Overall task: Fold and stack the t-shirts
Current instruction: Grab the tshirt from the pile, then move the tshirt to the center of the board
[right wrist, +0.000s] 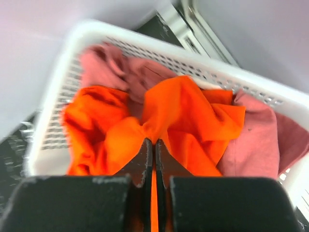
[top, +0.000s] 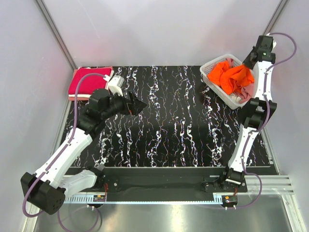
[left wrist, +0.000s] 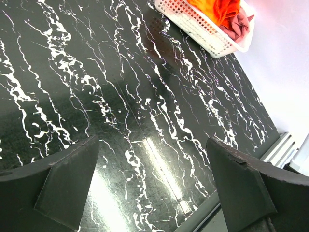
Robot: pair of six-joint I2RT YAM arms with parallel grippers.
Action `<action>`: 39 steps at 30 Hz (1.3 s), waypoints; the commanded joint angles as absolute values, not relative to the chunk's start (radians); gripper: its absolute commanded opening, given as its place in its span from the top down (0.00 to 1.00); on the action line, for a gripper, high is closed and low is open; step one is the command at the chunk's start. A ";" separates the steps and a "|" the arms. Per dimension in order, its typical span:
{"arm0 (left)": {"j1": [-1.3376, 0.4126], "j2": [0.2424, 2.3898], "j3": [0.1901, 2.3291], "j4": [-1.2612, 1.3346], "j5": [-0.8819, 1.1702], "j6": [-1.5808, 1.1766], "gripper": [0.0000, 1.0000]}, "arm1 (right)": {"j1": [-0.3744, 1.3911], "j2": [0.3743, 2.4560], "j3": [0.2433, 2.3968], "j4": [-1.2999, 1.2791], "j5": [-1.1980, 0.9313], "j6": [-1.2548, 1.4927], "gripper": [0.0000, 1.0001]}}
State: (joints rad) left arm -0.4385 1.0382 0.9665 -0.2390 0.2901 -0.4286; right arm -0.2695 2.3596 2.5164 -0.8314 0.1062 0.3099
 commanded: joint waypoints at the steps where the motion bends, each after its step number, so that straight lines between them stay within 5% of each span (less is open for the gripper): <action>1: -0.425 1.034 1.012 -0.207 0.304 -0.408 0.01 | -0.267 2.173 2.652 -0.870 0.042 0.313 1.00; 15: -0.414 1.025 1.020 -0.213 0.331 -0.406 0.01 | -0.267 1.700 2.685 -0.754 -0.518 0.590 1.00; 21: -0.416 1.009 1.017 -0.213 0.305 -0.399 0.01 | -0.259 1.504 2.272 -0.618 -0.730 0.752 1.00; 25: -0.414 1.011 1.017 -0.213 0.311 -0.393 0.05 | -0.249 1.315 1.772 -0.539 -0.762 0.704 0.98; 29: -0.414 1.037 1.032 -0.219 0.333 -0.396 0.03 | -0.213 1.229 1.423 -0.532 -0.746 0.661 0.83; 30: -0.414 1.057 1.045 -0.225 0.344 -0.394 0.03 | -0.184 1.220 1.369 -0.534 -0.730 0.652 0.65; 33: -0.420 1.116 1.103 -0.293 0.420 -0.376 0.04 | -0.175 1.187 1.209 -0.555 -0.687 0.641 0.43; 39: -0.642 1.232 1.201 -0.445 0.316 -0.365 0.05 | -0.175 1.080 1.124 -0.721 -0.376 0.682 0.27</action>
State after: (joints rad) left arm -0.5255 1.1942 1.1389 -0.3698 0.3473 -0.3862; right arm -0.1753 1.1923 1.1084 -0.6872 -0.5449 0.6609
